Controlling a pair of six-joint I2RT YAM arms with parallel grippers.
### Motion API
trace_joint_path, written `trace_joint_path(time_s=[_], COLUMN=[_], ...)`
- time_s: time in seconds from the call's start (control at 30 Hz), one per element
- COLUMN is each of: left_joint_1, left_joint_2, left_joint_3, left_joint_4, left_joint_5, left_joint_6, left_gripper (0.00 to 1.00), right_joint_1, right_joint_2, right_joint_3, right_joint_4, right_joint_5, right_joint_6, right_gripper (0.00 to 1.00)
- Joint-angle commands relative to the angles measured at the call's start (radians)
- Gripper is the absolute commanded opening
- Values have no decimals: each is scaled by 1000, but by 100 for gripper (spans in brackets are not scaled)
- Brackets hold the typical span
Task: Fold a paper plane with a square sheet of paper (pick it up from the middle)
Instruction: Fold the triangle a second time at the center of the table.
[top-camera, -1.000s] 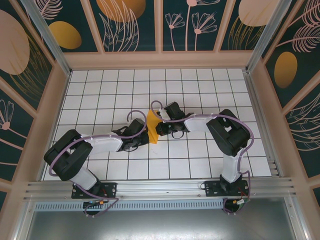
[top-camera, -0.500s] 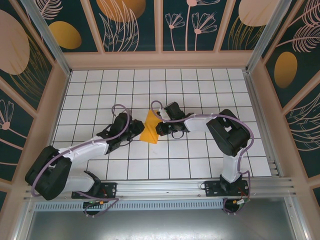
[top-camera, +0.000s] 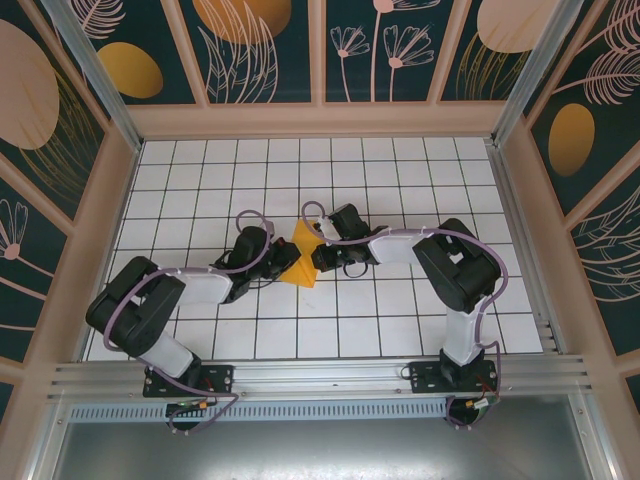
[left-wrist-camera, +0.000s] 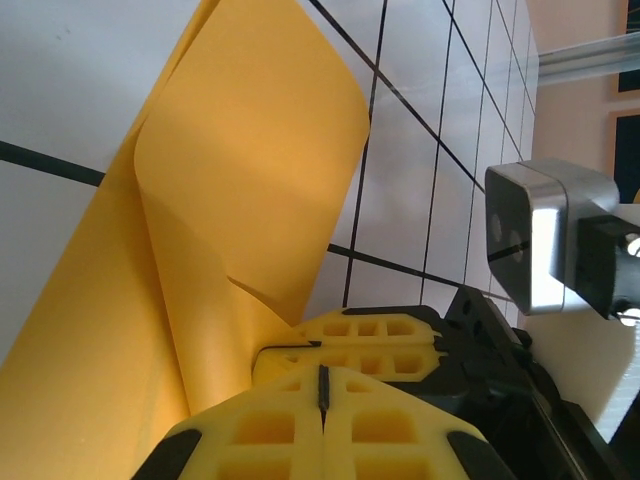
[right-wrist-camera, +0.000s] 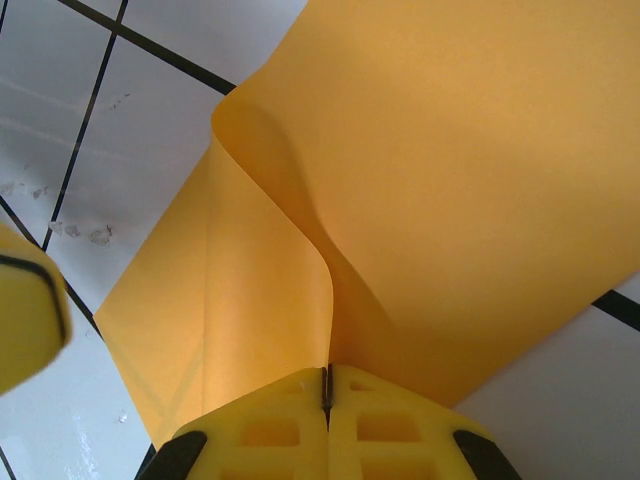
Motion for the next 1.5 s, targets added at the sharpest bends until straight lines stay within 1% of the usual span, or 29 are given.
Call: trace_joint_path(time_s=[0.0,0.4,0.5,0.67,0.77,0.87,1.07,1.13,1.2,1.23,1.27,1.37,1.47], left_joint_1=[2,3,3,2,3,2,2,3,1,1,2,3,2], left_joint_2=[40,138,180,203,200,196,196,197,194,194,191,191,194], left_joint_3=[35,64,65,48,35,37,40,41,39,37,36,35,40], left_joint_4=[52,10,14,-13,-22,-30,-32,-28,-25,-23,-23,-28,-26], left_joint_5=[24,-3,-5,-26,-39,-40,-34,-29,-31,-28,-29,-31,-28], left_joint_6=[-9,37,39,21,16,22,29,29,28,27,28,30,30], left_gripper=[6,6,5,4,5,4,4,4,4,4,5,5,5], right_joint_1=[-6,-6,-6,-8,-11,-21,-39,-38,-35,-30,-21,12,42], right_joint_2=[36,40,43,41,33,-6,-178,-220,-251,-254,-253,-229,-179], right_joint_3=[-23,-29,-25,-18,-4,6,-31,-60,-101,-113,-122,-126,-90], right_joint_4=[-7,-3,-3,-3,-11,-12,-18,-4,50,80,102,137,98], right_joint_5=[41,35,36,37,38,39,89,79,3,-34,-55,-92,-95], right_joint_6=[-6,-2,-2,5,19,51,125,161,215,241,270,312,327], right_gripper=[6,6,6,7,11,17,34,35,34,32,26,14,6])
